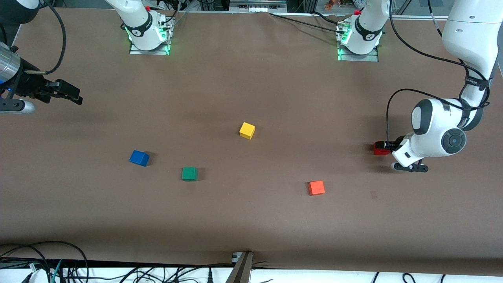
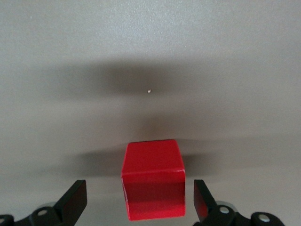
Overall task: Pass red block to right arm, stack on blue
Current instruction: 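Close the left gripper on the red cube and lift it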
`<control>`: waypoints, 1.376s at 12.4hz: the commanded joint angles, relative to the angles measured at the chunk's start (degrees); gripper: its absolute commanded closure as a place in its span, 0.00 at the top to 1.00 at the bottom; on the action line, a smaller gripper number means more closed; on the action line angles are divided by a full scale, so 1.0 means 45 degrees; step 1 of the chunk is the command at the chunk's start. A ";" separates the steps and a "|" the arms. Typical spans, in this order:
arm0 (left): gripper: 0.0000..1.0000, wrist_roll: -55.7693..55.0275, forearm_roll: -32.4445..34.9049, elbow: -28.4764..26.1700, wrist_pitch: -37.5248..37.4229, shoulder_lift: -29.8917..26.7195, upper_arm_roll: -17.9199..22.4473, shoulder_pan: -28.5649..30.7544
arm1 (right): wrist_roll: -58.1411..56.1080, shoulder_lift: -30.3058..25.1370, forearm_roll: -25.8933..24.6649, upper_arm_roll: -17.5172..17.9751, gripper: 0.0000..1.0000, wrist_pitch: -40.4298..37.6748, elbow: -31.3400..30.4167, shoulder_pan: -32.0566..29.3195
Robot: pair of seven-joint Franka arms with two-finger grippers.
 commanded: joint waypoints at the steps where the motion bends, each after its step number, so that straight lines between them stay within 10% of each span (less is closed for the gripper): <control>1: 0.85 -0.0136 0.0378 -0.0423 0.0121 -0.0370 -0.0046 0.0021 | -0.0191 -0.0012 0.0197 0.0032 1.00 -0.0091 0.0062 -0.0110; 9: 0.00 0.0019 0.0378 0.0296 -0.0267 -0.0428 -0.0085 -0.0173 | -0.0113 -0.0012 0.0197 0.0032 1.00 -0.0091 0.0062 -0.0110; 15: 0.00 0.5617 0.0164 0.1957 -0.2065 -0.0877 -0.0182 -0.0155 | -0.0132 0.0046 0.0294 0.0149 1.00 -0.1411 0.0178 -0.0032; 17: 0.00 0.7841 -0.0204 0.2173 -0.2067 -0.0936 -0.0434 -0.0096 | -0.0132 0.0358 0.1943 0.0188 1.00 -0.2392 0.0198 0.0046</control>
